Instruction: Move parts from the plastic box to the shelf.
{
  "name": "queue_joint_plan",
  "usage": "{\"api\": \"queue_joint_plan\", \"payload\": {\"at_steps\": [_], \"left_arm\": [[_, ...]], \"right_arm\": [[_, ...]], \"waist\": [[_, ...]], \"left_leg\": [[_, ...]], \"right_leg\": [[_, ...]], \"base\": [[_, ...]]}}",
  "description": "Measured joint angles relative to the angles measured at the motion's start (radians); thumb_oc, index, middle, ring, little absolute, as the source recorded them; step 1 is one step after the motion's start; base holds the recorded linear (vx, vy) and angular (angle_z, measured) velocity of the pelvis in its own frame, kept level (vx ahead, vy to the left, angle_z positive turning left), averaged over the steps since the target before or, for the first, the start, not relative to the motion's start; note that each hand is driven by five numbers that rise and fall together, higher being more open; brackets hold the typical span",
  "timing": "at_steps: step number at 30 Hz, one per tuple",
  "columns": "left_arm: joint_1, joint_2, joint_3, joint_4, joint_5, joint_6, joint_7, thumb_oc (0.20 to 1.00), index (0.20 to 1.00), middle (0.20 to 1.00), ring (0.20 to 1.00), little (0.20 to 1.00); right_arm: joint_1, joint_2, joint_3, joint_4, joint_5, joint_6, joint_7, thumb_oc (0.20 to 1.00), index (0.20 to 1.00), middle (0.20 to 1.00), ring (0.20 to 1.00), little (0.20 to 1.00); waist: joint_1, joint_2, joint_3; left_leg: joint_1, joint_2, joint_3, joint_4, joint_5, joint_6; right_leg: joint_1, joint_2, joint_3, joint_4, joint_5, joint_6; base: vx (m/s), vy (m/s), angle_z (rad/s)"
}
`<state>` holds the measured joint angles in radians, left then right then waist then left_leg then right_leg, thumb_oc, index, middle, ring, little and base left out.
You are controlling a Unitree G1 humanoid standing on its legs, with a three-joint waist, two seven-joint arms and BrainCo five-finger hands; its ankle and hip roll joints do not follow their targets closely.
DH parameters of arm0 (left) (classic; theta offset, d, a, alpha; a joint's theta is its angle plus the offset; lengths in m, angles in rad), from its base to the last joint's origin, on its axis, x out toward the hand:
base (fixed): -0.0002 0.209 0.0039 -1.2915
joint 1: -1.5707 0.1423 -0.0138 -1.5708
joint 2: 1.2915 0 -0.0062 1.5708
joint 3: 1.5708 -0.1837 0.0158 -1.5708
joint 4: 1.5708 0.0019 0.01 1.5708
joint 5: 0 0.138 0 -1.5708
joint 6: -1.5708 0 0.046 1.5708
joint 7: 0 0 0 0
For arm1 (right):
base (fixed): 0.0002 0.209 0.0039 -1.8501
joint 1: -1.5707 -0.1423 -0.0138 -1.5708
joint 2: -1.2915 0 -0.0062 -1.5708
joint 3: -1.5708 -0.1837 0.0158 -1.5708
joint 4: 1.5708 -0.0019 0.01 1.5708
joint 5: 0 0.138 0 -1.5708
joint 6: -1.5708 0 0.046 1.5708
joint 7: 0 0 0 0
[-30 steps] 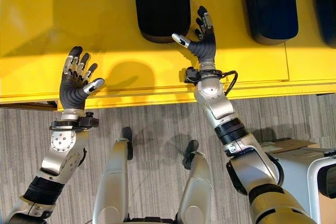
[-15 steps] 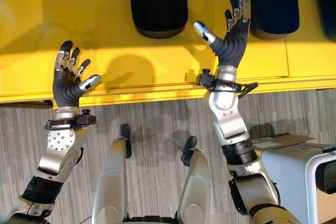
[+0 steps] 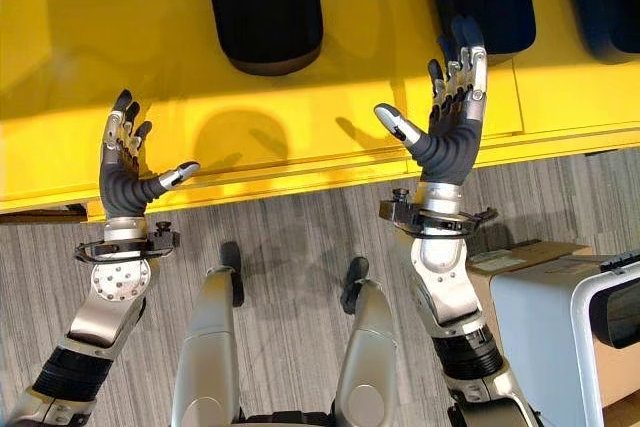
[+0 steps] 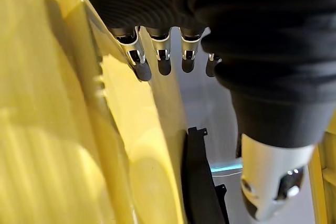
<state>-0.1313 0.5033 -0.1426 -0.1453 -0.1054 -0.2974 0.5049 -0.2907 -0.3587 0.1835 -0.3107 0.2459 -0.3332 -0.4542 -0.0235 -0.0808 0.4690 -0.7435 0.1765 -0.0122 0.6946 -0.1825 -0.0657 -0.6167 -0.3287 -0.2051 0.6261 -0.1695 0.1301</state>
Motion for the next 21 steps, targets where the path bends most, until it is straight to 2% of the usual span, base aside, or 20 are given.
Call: {"api": "queue_joint_plan", "payload": {"at_steps": [1,6,11,16,17,21], "left_arm": [[0.005,-0.001,-0.004,0.003,-0.001,0.001,0.004,1.000,1.000,1.000,1.000,1.000],[0.037,-0.006,-0.003,0.003,-0.004,-0.002,0.004,1.000,1.000,1.000,1.000,1.000],[0.057,-0.005,-0.002,0.004,-0.006,-0.004,-0.001,1.000,1.000,1.000,1.000,1.000],[0.066,-0.005,0.000,0.006,-0.014,-0.004,-0.027,1.000,1.000,1.000,1.000,1.000],[0.084,-0.006,0.000,0.009,-0.024,-0.004,-0.043,1.000,1.000,1.000,1.000,1.000],[0.121,-0.008,0.027,0.012,-0.041,-0.005,-0.086,1.000,1.000,1.000,1.000,1.000]], "right_arm": [[0.033,-0.002,0.010,-0.009,-0.011,0.000,0.002,1.000,1.000,1.000,1.000,1.000],[0.146,-0.006,0.034,-0.026,-0.034,-0.002,0.021,1.000,1.000,1.000,1.000,1.000],[0.170,-0.023,0.027,-0.023,-0.035,-0.001,0.050,1.000,1.000,1.000,1.000,1.000],[0.182,-0.030,0.023,-0.011,-0.035,0.000,0.071,1.000,1.000,1.000,1.000,1.000],[0.193,-0.030,0.023,0.019,-0.034,0.001,0.093,1.000,1.000,1.000,1.000,1.000],[0.252,-0.036,0.013,0.090,0.001,0.030,0.142,1.000,1.000,1.000,1.000,1.000]], "waist": [[-0.003,-0.001,-0.001],[-0.019,-0.005,-0.002],[-0.020,-0.008,-0.022],[-0.025,-0.009,-0.032],[-0.027,-0.007,-0.060],[-0.036,-0.005,-0.097]], "left_leg": [[0.010,-0.001,0.000,-0.003,0.010,-0.009],[0.089,0.013,0.007,-0.056,0.015,-0.013],[0.185,0.028,0.030,-0.144,0.041,-0.023],[0.255,0.032,0.036,-0.208,0.064,-0.039],[0.283,0.033,0.045,-0.237,0.072,-0.040],[0.382,0.042,0.069,-0.337,0.102,-0.048]], "right_leg": [[0.006,0.003,0.004,0.000,0.009,0.009],[0.078,0.015,0.001,-0.054,0.015,0.004],[0.160,0.045,-0.001,-0.143,0.048,0.005],[0.220,0.052,-0.007,-0.187,0.061,0.005],[0.244,0.058,-0.010,-0.215,0.068,0.004],[0.338,0.077,-0.016,-0.330,0.112,0.007]], "base": [[-0.07,0.005,-0.05],[0.01,-0.025,-0.05],[0.02,-0.038,-0.12],[0.05,-0.031,-0.01],[0.05,-0.022,-0.07],[0.06,-0.025,-0.11]]}}
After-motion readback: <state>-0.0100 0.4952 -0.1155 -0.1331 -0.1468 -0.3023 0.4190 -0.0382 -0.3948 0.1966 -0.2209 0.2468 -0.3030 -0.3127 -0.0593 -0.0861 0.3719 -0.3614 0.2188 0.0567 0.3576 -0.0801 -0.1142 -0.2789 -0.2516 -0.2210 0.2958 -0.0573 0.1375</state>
